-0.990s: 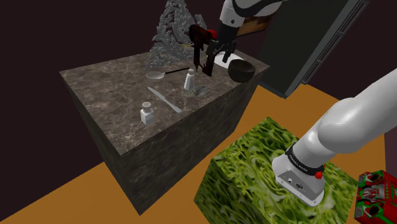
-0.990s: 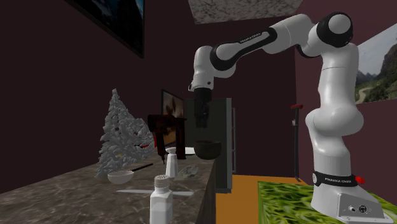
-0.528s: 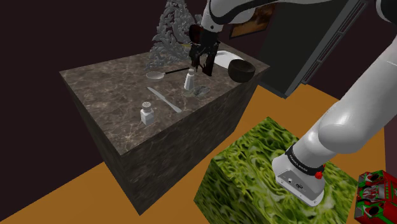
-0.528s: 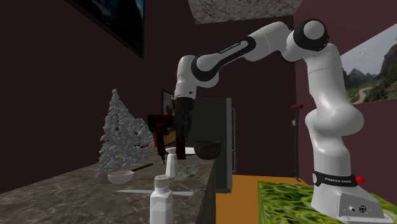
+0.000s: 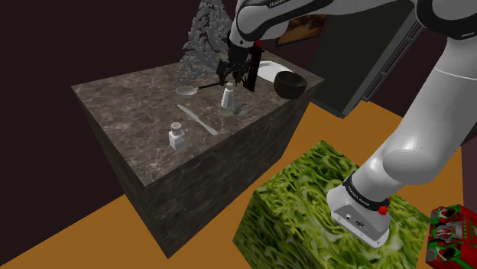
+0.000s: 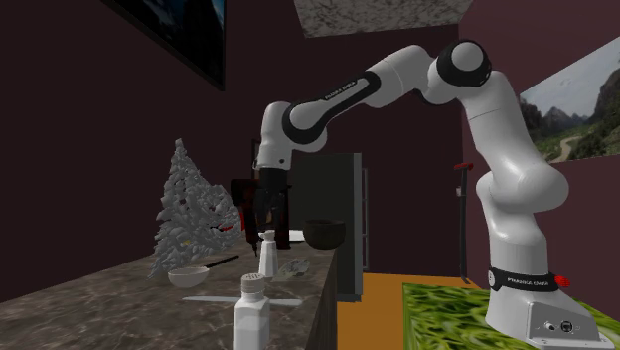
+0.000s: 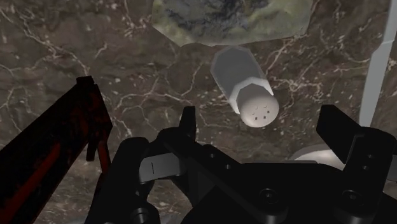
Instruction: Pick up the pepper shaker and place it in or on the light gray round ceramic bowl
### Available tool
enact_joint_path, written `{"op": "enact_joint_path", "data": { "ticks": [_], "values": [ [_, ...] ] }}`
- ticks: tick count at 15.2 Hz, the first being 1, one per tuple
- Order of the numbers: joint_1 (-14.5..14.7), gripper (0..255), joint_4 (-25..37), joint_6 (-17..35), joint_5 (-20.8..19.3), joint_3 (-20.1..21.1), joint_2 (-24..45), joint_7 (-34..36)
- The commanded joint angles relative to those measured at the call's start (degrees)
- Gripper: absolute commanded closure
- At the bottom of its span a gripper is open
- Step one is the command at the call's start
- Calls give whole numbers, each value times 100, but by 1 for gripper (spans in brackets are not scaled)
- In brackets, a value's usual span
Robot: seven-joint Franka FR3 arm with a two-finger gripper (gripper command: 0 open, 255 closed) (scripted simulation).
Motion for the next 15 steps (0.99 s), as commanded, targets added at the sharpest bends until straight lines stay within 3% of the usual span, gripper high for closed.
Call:
{"op": "enact_joint_path", "data": {
  "ticks": [1, 10, 11, 15],
  "values": [
    [5, 0, -59, 142, -5, 0, 81, -3],
    [12, 0, -95, 246, -11, 1, 148, 1],
    [12, 255, -95, 246, -11, 1, 148, 1],
    [12, 255, -93, 246, -11, 1, 151, 1]
  ]
}}
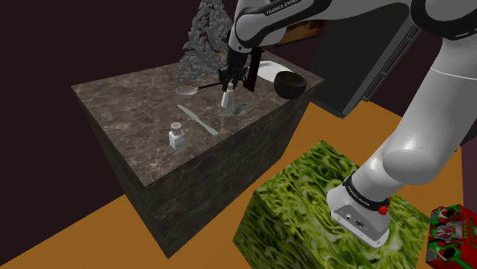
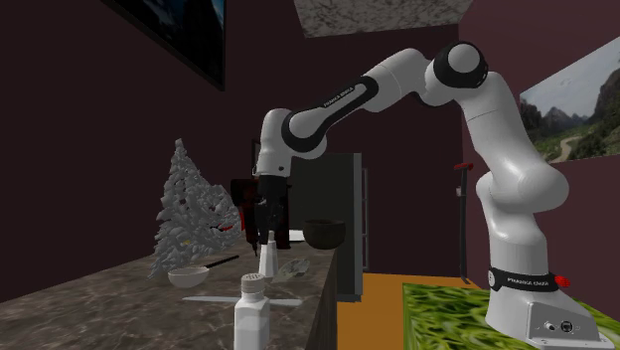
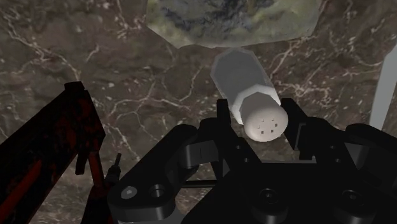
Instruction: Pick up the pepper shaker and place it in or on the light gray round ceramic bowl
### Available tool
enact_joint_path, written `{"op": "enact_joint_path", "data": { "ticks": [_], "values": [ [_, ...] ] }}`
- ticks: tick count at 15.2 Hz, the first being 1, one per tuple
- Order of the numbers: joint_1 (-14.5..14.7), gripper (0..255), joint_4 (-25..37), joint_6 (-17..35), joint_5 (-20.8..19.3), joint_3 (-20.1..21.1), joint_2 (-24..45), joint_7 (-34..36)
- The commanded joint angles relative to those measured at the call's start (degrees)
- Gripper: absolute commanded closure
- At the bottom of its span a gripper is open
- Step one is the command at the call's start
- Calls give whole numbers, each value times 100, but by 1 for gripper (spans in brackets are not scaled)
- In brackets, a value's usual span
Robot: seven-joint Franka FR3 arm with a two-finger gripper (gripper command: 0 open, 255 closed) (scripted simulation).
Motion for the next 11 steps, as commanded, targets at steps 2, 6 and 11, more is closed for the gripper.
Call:
{"op": "enact_joint_path", "data": {
  "ticks": [2, 6, 11],
  "values": [
    [1, 255, -3, 1, 0, 1, 3, 0],
    [-1, 255, 27, -69, 3, 1, -37, 3],
    [-8, 255, 202, -414, 11, 3, -207, 17]
  ]
}}
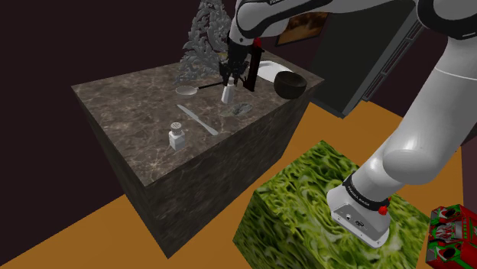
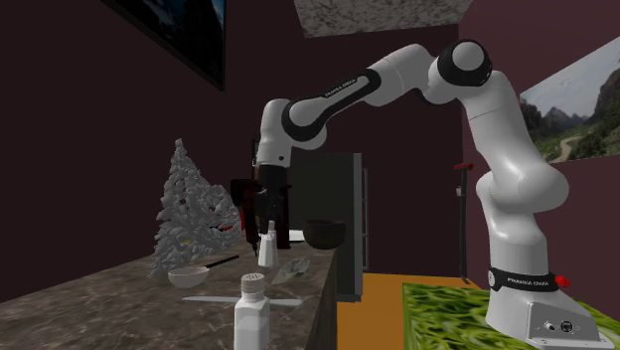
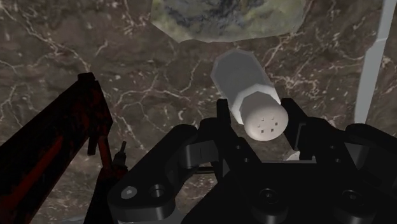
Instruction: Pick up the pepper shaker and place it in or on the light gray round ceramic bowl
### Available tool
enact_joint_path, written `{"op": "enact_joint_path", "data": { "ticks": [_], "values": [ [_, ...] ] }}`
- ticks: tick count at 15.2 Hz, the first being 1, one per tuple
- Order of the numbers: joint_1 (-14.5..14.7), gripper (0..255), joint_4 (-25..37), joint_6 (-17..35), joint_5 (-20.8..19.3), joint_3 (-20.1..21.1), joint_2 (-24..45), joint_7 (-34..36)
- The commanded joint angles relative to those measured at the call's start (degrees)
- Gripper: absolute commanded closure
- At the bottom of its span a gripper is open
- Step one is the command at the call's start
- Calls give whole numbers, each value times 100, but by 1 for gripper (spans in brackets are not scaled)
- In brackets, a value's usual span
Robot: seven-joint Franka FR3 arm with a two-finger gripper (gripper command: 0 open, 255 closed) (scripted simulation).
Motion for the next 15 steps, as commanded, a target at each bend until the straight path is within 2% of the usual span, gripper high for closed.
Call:
{"op": "enact_joint_path", "data": {
  "ticks": [1, 15],
  "values": [
    [-5, 255, 68, -134, 4, -1, -66, 1],
    [-19, 255, 749, -1133, 11, -1, -386, 53]
  ]
}}
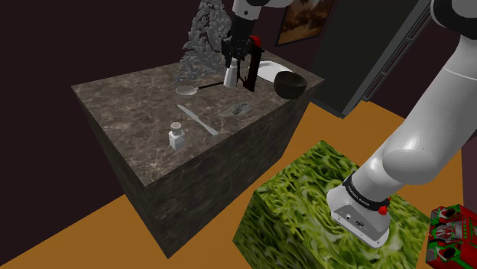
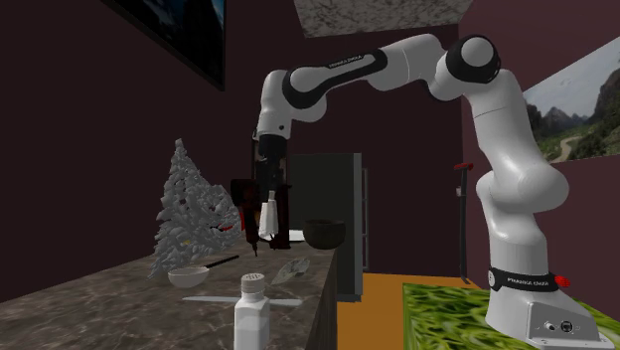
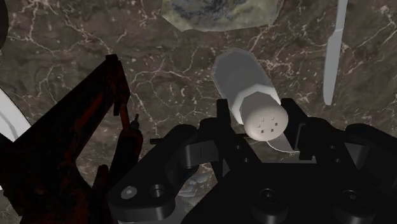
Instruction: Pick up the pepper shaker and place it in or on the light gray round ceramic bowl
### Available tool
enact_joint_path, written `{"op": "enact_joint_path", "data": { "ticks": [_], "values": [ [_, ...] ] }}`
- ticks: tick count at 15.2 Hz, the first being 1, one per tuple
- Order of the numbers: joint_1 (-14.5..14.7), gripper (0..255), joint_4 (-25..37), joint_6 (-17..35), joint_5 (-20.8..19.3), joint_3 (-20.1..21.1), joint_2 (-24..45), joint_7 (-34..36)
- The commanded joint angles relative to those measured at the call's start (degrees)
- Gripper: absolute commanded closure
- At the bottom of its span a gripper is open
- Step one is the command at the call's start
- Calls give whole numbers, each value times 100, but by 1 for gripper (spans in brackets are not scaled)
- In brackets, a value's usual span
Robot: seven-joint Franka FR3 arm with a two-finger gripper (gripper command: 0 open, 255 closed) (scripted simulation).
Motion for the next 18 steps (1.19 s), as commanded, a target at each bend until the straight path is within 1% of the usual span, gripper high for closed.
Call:
{"op": "enact_joint_path", "data": {
  "ticks": [1, 12, 18],
  "values": [
    [-3, 255, 115, -148, 1, -1, -32, 6],
    [-6, 255, 830, -938, -9, -2, -109, 57],
    [-434, 255, 391, -1019, 117, -340, -567, -728]
  ]
}}
